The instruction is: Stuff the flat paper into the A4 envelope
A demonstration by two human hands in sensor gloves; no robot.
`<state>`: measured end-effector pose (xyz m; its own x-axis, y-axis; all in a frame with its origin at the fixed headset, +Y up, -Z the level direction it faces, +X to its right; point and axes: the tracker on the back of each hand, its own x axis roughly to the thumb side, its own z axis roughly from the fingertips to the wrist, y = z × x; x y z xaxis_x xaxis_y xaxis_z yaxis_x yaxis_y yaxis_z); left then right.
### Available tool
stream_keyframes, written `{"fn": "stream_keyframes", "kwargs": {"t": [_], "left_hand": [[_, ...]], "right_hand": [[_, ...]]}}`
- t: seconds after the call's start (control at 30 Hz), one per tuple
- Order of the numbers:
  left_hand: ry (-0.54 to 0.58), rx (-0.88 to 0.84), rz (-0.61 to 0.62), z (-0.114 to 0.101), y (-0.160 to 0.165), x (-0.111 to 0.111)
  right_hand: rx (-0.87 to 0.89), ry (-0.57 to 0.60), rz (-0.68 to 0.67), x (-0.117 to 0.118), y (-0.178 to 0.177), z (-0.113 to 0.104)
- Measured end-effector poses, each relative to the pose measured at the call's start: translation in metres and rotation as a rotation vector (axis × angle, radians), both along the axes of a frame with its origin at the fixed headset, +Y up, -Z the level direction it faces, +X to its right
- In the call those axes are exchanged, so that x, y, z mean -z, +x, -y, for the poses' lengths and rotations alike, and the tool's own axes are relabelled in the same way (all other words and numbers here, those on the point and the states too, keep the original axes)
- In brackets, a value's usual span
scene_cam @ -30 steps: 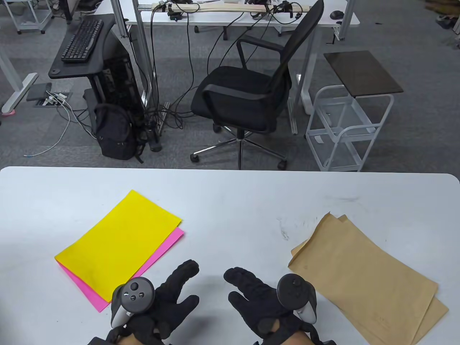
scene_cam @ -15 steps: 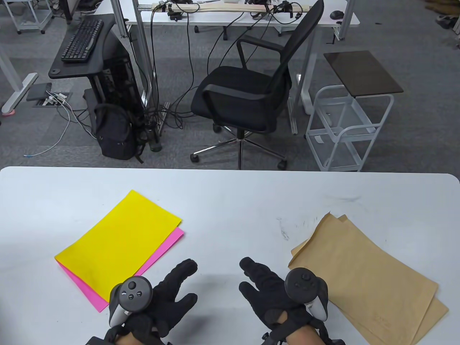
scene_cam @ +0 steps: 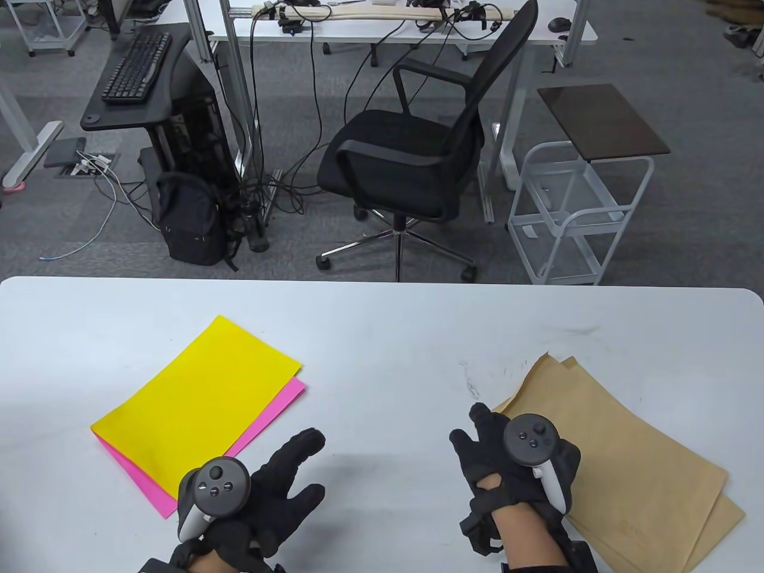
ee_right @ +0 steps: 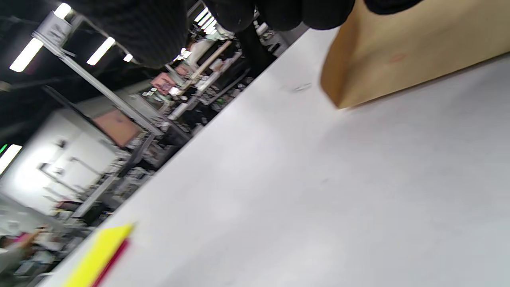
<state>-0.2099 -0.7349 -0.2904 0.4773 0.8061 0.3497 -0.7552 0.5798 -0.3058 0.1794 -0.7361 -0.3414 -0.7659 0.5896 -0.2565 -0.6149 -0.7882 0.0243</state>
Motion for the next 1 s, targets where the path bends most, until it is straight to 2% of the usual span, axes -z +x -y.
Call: {"fn": "stream_keyframes", "kwargs": {"t": [0.2, 0.33, 0.57, 0.67, 1.0], "left_hand": [[-0.005, 0.001, -0.007, 0.0, -0.002, 0.002], [-0.007, -0.001, -0.01, -0.001, -0.003, 0.002], [-0.009, 0.0, -0.01, -0.001, -0.004, 0.002], [-0.008, -0.002, -0.01, -0.002, -0.004, 0.003], [-0.001, 0.002, -0.02, -0.003, -0.006, 0.004]], "right_hand": [[-0.311, -0.179, 0.185, 0.02, -0.003, 0.011], [-0.438, -0.264, 0.24, 0.031, -0.008, 0.017], [-0.356, -0.324, 0.246, 0.035, -0.003, 0.036], [-0.363, -0.276, 0.239, 0.033, 0.0, 0.037], [-0.219, -0.187, 0.23, 0.024, 0.015, 0.032]]}}
